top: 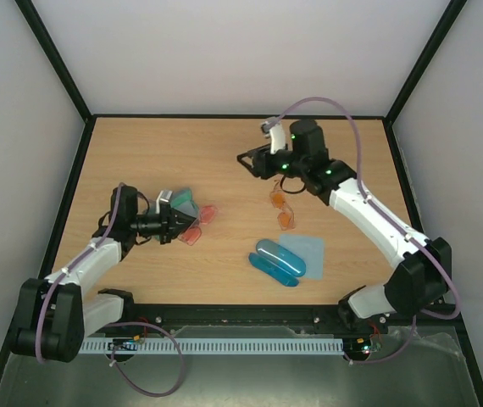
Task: Organize the sunglasses
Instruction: Fold the sunglasses.
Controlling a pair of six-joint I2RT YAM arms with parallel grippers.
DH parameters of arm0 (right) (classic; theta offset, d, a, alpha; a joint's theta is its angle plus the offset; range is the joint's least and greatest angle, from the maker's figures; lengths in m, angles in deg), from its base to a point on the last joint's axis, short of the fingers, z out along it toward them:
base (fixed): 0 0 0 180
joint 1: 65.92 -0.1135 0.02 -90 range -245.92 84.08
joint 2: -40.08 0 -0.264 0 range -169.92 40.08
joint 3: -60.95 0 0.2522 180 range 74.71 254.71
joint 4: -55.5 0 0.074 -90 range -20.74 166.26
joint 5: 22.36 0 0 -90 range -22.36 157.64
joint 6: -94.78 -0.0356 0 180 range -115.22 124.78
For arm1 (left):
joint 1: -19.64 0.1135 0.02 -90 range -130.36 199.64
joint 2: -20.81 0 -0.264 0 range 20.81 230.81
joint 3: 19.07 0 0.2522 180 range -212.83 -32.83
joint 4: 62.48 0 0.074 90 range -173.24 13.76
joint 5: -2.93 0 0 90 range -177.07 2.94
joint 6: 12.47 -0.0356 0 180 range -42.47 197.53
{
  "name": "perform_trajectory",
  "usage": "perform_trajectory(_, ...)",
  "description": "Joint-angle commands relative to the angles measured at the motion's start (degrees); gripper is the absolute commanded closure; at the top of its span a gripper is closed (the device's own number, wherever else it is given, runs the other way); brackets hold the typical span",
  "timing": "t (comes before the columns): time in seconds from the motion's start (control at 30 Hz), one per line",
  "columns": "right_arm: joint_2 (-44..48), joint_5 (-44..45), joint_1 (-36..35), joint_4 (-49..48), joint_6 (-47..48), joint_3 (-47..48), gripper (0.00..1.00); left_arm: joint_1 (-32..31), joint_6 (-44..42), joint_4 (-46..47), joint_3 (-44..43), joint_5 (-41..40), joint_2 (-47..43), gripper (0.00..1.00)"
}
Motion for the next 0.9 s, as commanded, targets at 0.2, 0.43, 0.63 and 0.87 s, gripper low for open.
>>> perform_trajectory(0.2,-4.5,-16.1,6.4,-9.2,-15.8,-3.6,0.61,0.7,0.0,2.5,1.8,1.2,0.5,0.98)
perform_trajectory(0.43,-9.3,-13.2,-3.7,-0.4,-8.4,2.2,0.63,0.7,1.9,5.7,1.1,1.0,2.0,0.98)
perform_trajectory(0.63,-11.3,-11.0,-10.0,4.4,-5.4,3.6,0.64,0.7,2.1,6.6,-0.2,0.2,3.8,0.97)
perform_trajectory(0.87,-14.3,-8.2,-15.6,9.8,-1.9,4.7,0.65,0.7,2.9,8.0,-1.4,0.1,4.8,0.98)
